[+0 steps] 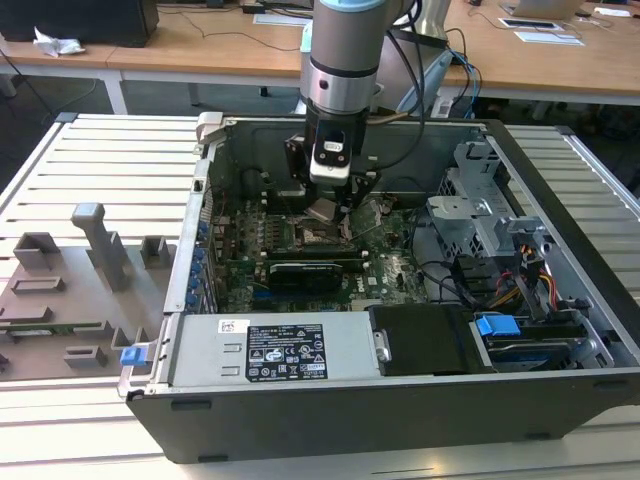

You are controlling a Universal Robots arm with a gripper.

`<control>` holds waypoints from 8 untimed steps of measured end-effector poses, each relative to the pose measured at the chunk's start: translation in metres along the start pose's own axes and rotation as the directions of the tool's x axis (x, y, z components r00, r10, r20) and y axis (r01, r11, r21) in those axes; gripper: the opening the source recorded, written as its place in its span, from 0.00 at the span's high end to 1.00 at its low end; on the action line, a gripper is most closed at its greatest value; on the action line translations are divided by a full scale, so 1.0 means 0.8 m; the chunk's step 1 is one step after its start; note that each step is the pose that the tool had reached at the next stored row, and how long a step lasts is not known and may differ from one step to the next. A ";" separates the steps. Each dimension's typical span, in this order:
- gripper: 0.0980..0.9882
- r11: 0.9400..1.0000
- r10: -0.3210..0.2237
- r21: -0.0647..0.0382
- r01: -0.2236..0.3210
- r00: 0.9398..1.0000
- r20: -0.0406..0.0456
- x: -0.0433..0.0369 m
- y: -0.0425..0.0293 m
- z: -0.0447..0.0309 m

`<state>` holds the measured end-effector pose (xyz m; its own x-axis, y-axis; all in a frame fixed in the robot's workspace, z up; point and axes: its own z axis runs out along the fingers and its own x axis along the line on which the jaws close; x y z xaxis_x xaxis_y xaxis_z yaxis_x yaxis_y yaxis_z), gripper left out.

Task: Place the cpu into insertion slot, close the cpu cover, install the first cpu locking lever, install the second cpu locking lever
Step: 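Place the cpu into insertion slot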

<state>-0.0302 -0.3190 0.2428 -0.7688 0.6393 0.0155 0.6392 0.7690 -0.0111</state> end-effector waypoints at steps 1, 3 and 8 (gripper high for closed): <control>0.50 1.000 0.012 0.000 -0.012 1.000 0.000 0.000 0.0000 0.0000; 0.50 0.999 0.032 0.000 -0.032 0.999 0.000 0.000 0.0000 0.0001; 0.50 0.997 0.077 0.000 -0.077 0.997 0.000 0.000 0.0000 0.0002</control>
<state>-0.0302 -0.3191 0.2427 -0.7173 0.6966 0.0145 0.6965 0.7174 -0.0122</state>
